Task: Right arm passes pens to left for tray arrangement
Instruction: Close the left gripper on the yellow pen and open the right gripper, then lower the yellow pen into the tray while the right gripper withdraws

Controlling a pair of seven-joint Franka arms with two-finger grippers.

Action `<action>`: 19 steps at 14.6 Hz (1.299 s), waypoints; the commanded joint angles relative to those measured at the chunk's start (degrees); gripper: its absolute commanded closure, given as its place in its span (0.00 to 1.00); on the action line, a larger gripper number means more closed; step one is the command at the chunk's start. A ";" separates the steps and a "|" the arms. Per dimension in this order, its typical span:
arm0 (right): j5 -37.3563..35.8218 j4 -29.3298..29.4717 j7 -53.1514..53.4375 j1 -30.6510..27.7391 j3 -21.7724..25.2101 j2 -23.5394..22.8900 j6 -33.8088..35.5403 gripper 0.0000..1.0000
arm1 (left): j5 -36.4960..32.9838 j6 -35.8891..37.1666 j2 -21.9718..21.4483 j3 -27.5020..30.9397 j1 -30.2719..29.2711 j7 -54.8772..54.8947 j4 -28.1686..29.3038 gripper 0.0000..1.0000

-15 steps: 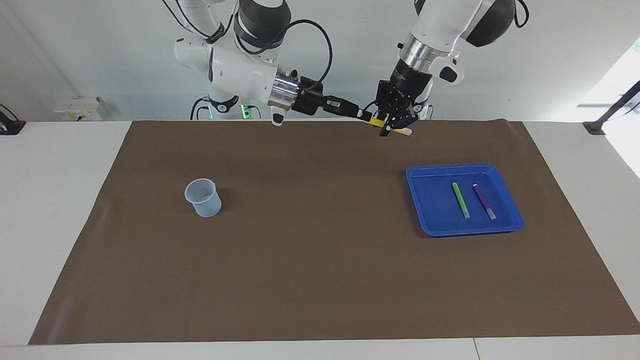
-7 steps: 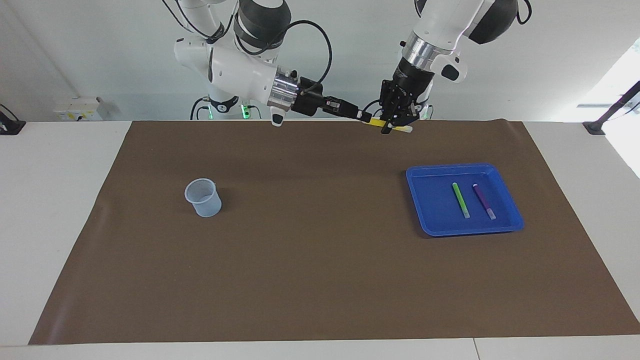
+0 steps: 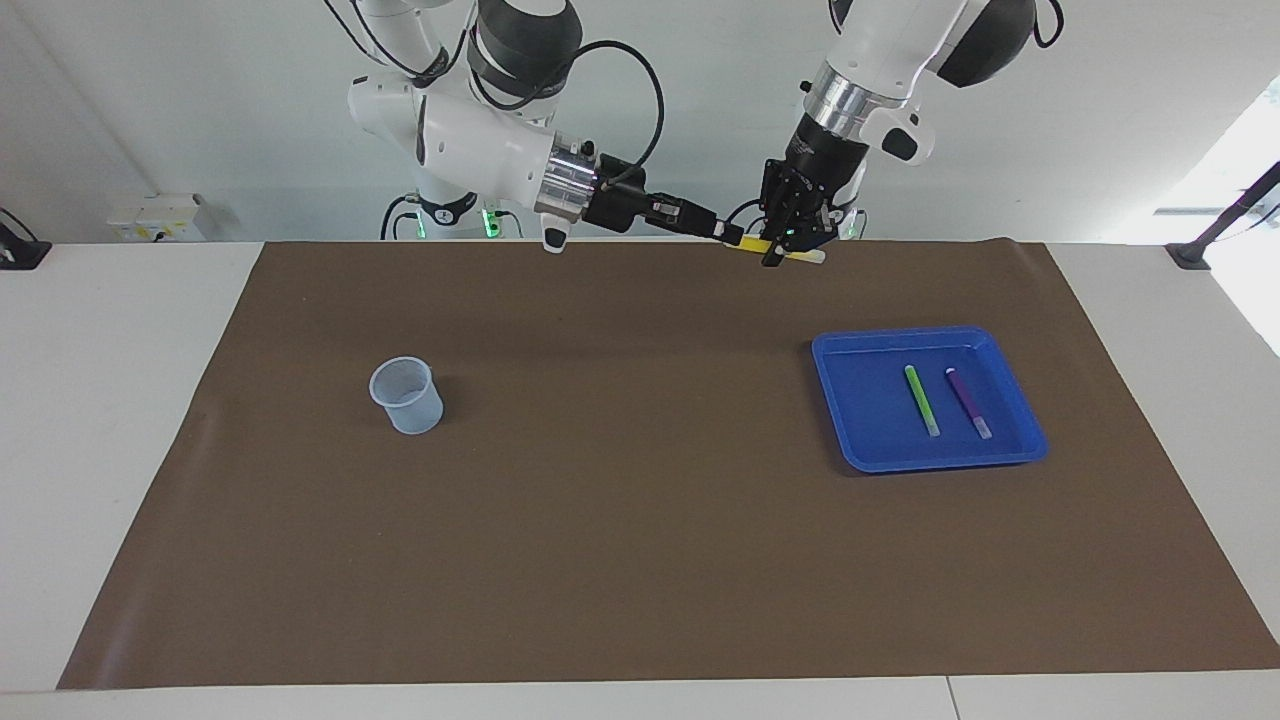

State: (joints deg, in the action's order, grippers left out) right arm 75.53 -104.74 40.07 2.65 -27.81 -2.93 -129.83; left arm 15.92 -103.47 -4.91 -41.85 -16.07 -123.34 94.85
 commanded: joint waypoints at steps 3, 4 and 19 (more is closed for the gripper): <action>-9.61 0.07 1.07 -0.45 -0.32 0.29 0.37 0.00 | -0.63 -0.33 -1.24 0.71 -0.54 0.29 0.60 1.00; -10.14 -0.02 1.15 -0.54 -0.05 0.38 0.46 0.00 | -0.89 -0.42 -1.24 0.71 -0.62 0.29 0.60 1.00; -66.56 -6.79 -10.84 -1.07 14.52 3.28 9.95 0.00 | -0.19 -0.15 -1.59 12.04 -3.53 61.64 10.78 1.00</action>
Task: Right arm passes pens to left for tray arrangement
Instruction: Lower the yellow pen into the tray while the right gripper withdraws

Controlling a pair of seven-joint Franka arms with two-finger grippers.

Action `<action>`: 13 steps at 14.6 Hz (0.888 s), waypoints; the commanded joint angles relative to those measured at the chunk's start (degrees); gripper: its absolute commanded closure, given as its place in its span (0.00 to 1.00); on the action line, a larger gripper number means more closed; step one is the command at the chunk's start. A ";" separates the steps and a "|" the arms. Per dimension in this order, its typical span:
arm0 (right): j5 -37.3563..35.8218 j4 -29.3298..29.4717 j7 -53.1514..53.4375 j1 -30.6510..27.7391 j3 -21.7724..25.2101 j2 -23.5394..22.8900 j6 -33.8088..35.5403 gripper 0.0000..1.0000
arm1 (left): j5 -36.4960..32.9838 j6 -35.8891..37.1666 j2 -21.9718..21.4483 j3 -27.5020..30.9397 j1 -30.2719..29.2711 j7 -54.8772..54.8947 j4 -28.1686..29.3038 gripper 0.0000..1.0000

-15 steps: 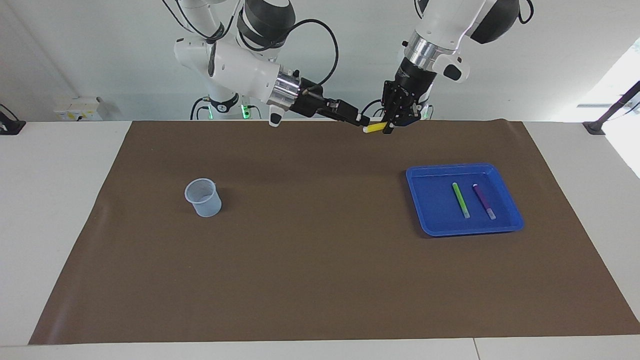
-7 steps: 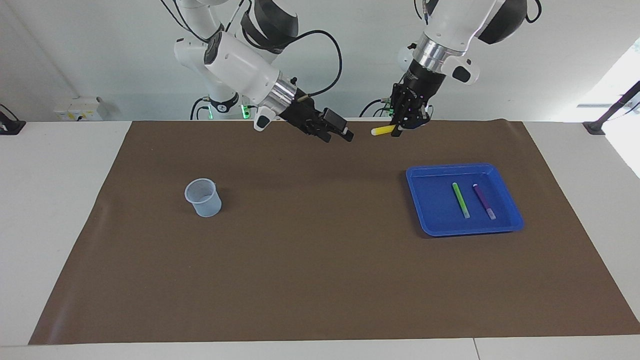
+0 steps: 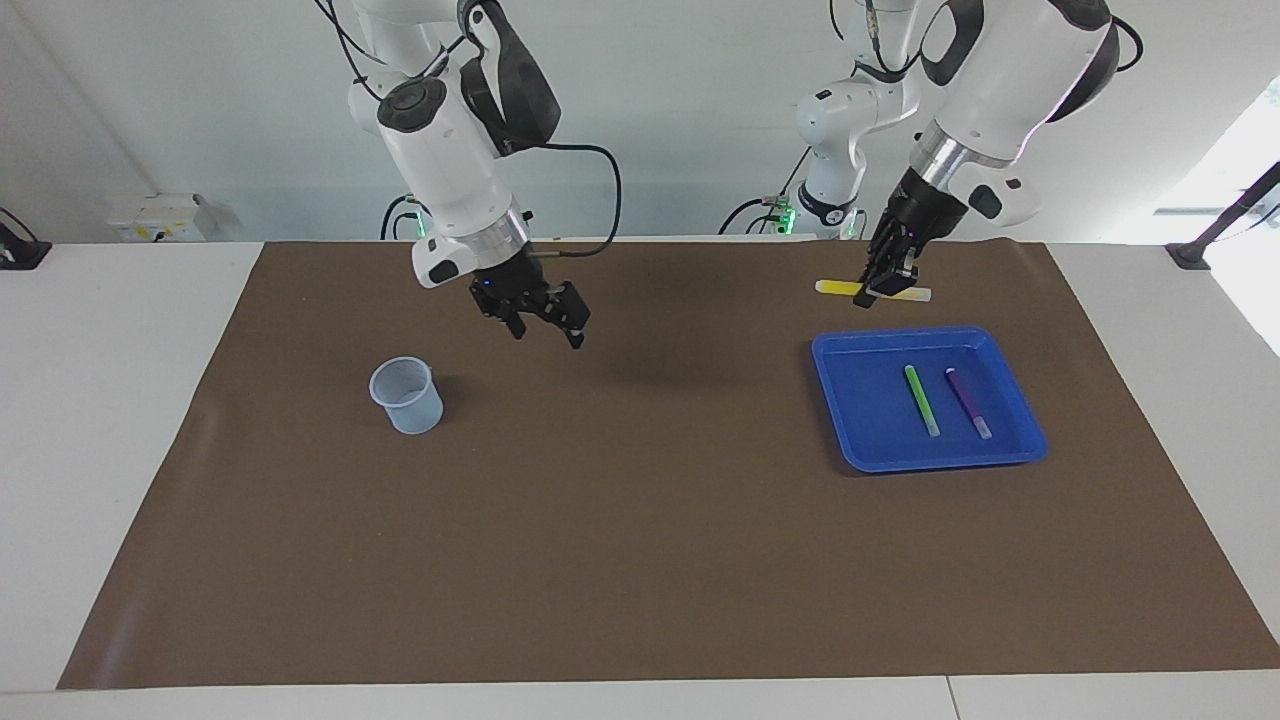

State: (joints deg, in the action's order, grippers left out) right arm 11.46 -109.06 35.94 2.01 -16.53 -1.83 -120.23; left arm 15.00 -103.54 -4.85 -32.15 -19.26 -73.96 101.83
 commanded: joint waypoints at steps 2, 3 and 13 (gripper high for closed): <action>-4.77 -3.00 -14.55 -0.43 7.63 2.18 0.26 0.00 | 0.74 -0.52 -1.12 4.63 -0.34 25.47 6.44 1.00; -5.92 -2.92 -18.59 -0.43 9.74 2.10 0.17 0.00 | 0.74 -0.69 -0.86 5.68 -0.51 31.10 7.50 1.00; -13.92 5.15 -32.34 -0.34 22.07 1.65 6.56 0.00 | -13.93 -10.35 15.21 5.96 -1.31 62.61 9.27 1.00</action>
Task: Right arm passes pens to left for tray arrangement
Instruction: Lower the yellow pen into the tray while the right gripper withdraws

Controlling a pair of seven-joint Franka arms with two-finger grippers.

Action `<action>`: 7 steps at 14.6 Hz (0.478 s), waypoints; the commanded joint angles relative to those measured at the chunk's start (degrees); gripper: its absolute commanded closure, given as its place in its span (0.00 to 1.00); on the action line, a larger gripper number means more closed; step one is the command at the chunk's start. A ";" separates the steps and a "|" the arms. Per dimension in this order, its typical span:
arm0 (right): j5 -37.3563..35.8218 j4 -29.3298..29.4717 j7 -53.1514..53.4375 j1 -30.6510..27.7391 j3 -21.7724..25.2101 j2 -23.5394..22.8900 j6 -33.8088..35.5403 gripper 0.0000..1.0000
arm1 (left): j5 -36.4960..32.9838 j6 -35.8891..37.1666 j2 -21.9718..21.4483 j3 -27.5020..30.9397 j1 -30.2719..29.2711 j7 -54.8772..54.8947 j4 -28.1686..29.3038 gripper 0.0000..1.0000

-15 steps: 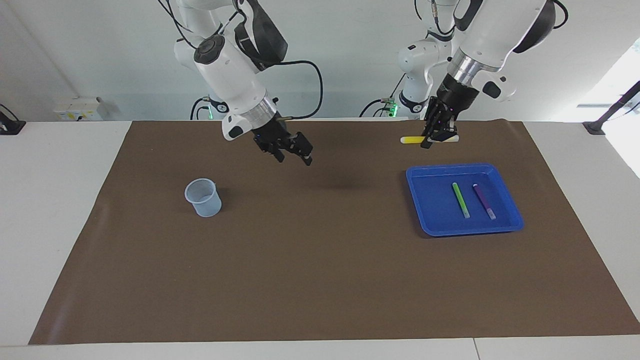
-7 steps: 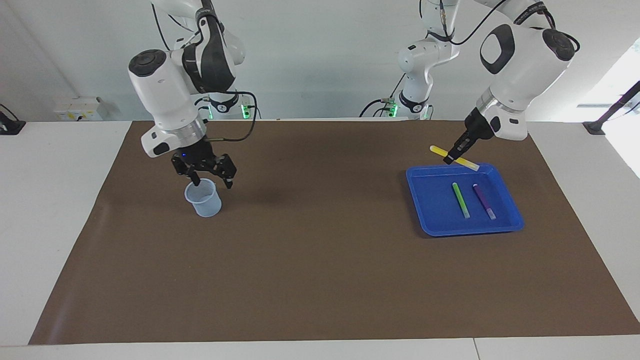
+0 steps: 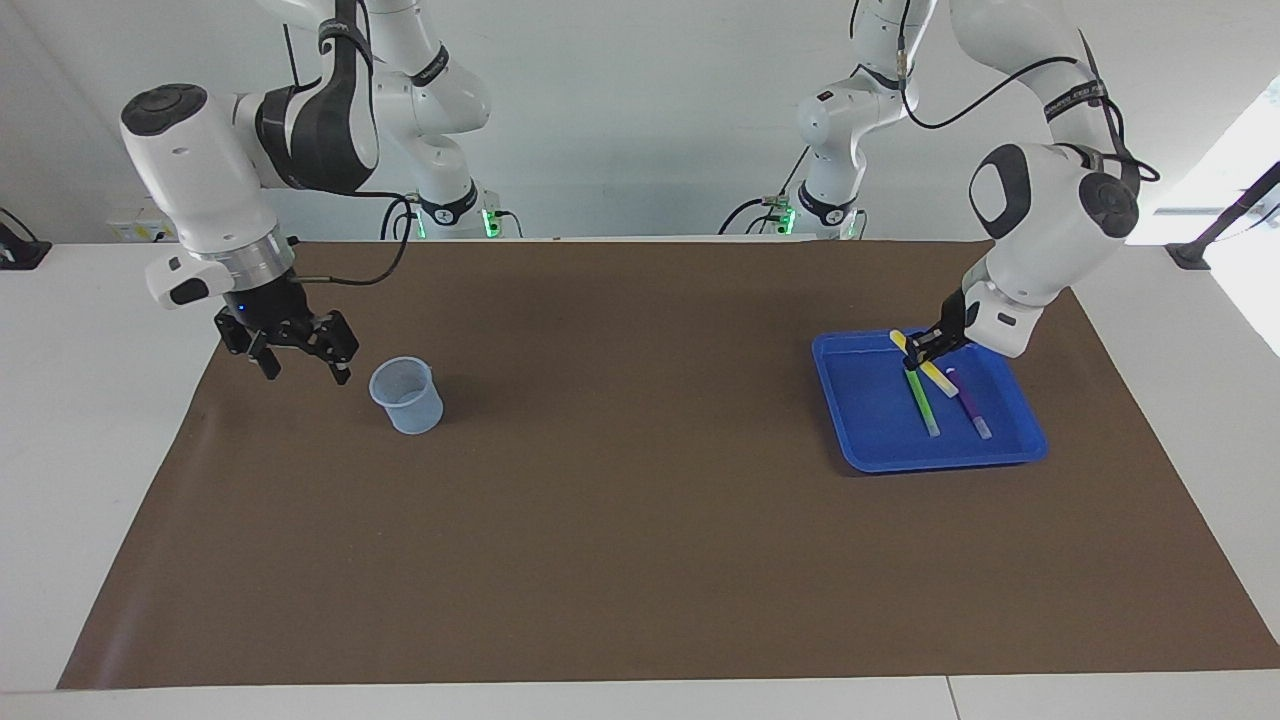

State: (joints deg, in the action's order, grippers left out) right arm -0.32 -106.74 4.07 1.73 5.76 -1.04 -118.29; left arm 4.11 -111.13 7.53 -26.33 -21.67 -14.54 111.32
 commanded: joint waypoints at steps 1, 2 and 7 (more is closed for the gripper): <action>-2.22 4.68 -0.47 -0.06 -0.23 0.86 7.69 0.00 | -5.41 -4.25 4.58 0.14 1.19 4.16 -0.22 1.00; -2.23 6.70 -0.38 -0.06 -0.23 0.86 10.51 0.00 | -6.91 -5.75 5.90 0.14 1.19 4.25 -0.22 1.00; -2.58 10.32 -0.38 -0.06 -1.37 2.44 19.05 0.00 | -10.79 -9.37 10.92 0.14 3.30 4.25 -0.13 1.00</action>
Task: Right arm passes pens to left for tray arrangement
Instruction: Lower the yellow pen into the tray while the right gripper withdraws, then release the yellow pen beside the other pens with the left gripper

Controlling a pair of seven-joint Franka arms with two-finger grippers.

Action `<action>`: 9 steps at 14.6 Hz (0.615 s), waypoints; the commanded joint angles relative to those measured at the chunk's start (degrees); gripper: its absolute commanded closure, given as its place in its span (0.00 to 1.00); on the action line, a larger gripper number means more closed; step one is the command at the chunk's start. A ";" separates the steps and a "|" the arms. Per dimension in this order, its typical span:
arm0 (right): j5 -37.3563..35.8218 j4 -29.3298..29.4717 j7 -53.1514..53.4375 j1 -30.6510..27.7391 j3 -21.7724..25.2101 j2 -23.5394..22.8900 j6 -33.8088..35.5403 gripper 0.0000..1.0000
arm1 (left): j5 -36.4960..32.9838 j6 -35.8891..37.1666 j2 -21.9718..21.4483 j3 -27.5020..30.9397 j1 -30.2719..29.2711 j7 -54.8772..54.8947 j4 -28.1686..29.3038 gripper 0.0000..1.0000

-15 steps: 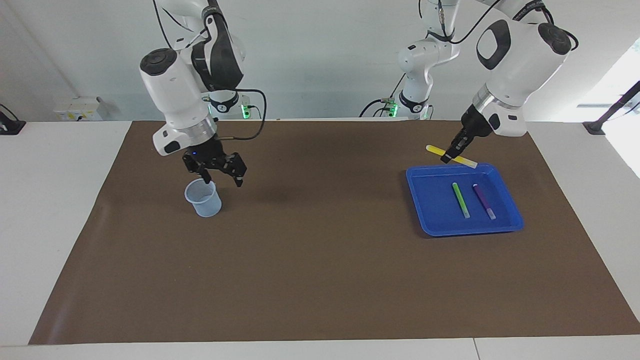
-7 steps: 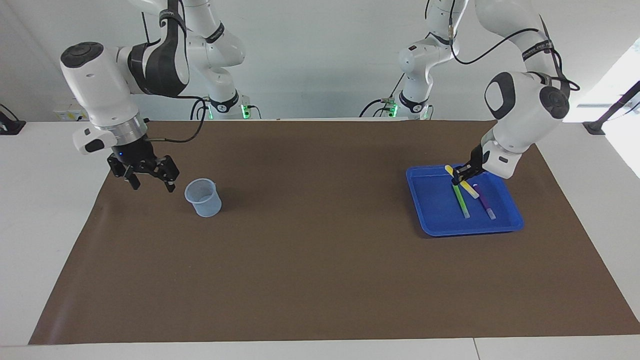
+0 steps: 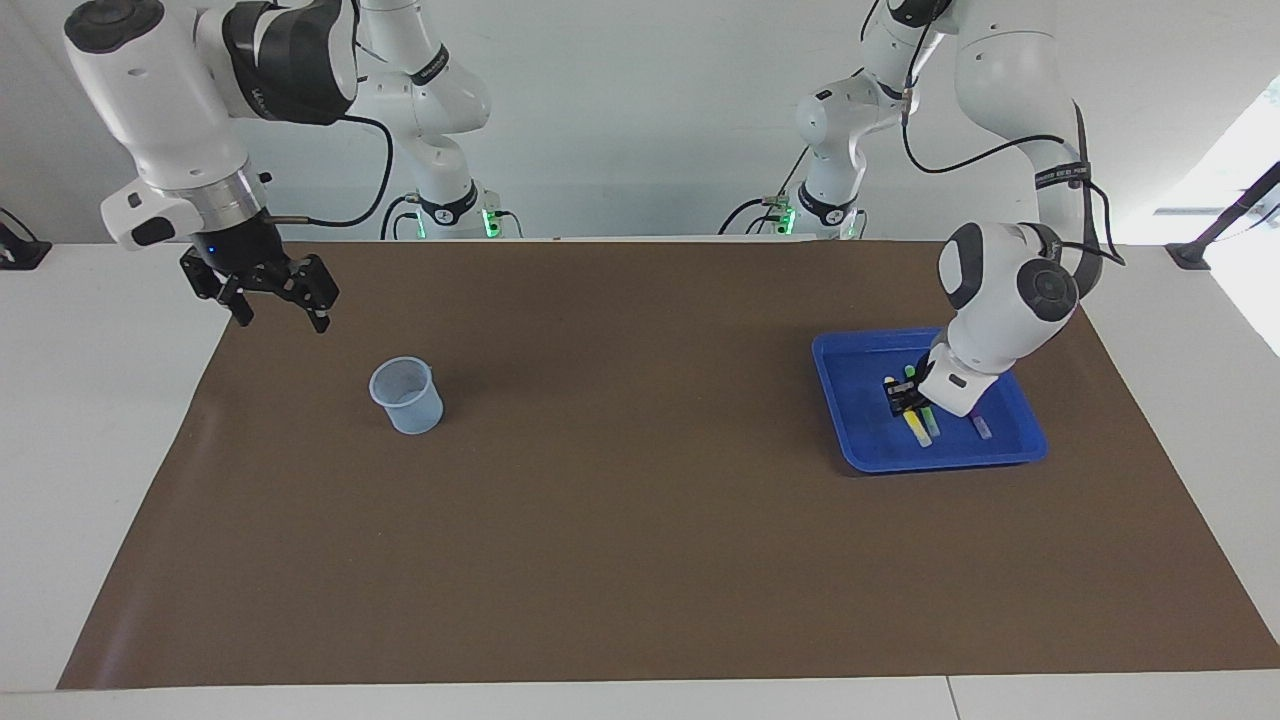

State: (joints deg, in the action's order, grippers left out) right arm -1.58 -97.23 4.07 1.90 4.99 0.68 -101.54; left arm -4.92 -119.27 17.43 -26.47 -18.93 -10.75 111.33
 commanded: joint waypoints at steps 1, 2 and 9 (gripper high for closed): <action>-1.50 1.34 -0.38 -0.23 -0.94 0.64 3.09 0.00 | -1.85 -1.23 1.11 0.27 0.57 0.47 -0.06 1.00; -1.93 2.30 -0.29 -0.23 -1.64 0.55 3.62 0.00 | -1.85 -0.80 1.29 0.27 0.57 0.55 -0.06 1.00; -0.97 1.61 1.65 -0.41 -4.55 1.34 6.53 0.00 | -1.76 6.94 0.76 0.27 0.39 -0.06 -0.67 1.00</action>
State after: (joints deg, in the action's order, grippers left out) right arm -2.00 -95.13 5.10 1.92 1.11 1.30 -96.01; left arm -5.62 -114.17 18.75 -26.42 -18.57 -10.73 110.99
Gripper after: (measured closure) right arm 0.000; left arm 0.819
